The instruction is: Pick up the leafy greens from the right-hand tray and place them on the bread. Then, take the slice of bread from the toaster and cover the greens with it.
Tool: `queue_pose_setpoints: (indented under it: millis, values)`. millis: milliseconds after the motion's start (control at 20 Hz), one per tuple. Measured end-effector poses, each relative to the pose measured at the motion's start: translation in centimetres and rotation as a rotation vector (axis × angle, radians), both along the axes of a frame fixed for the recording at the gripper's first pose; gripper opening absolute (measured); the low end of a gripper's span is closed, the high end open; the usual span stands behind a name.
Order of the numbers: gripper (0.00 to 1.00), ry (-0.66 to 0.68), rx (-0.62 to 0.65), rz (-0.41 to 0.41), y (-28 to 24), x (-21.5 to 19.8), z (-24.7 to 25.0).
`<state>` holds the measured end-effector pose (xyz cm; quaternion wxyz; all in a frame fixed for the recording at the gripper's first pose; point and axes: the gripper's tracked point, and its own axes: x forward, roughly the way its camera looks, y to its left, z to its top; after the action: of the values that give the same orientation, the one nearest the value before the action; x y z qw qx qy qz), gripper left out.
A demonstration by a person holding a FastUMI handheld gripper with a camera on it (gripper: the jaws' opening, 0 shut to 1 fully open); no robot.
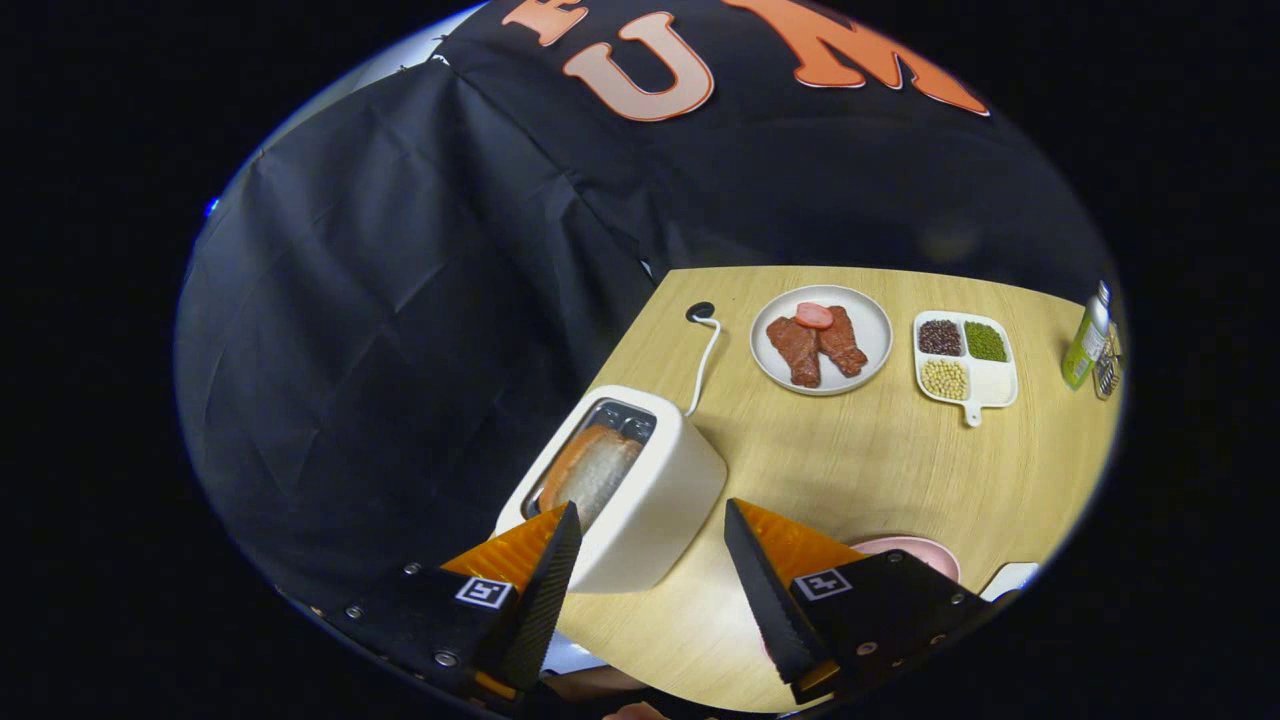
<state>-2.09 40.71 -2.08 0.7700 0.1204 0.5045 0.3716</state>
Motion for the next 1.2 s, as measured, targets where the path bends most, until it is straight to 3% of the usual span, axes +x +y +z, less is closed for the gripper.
queue_pose_setpoints:
  millis: [700,900,1200]
  values:
    - [0.89,0.178,-0.088,0.147,8.0,-3.3,-1.7]
    - [0.9,0.208,-0.118,0.138,8.9,-3.2,-2.8]
    - [0.75,0.255,-0.157,0.107,9.8,-3.0,-4.4]
